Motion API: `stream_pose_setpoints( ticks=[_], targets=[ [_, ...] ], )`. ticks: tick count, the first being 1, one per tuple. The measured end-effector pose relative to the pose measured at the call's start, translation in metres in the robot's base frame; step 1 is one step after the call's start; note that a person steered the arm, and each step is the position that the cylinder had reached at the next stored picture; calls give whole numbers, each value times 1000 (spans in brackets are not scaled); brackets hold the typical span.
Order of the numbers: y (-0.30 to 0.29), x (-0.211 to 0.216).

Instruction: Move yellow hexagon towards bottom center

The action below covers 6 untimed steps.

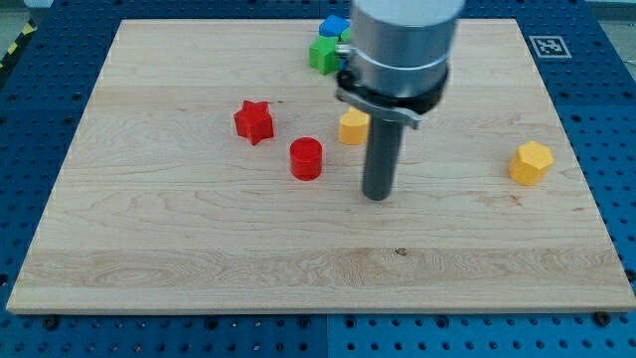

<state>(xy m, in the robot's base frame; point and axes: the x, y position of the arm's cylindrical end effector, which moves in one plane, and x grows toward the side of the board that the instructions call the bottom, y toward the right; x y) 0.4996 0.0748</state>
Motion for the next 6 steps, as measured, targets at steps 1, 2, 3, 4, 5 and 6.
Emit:
stream_pose_setpoints(
  ticks=[1, 2, 3, 4, 5, 6],
  targets=[
    [26, -14],
    [40, -39],
    [63, -68],
    [123, -82],
    [201, -79],
    [214, -63]
  ],
)
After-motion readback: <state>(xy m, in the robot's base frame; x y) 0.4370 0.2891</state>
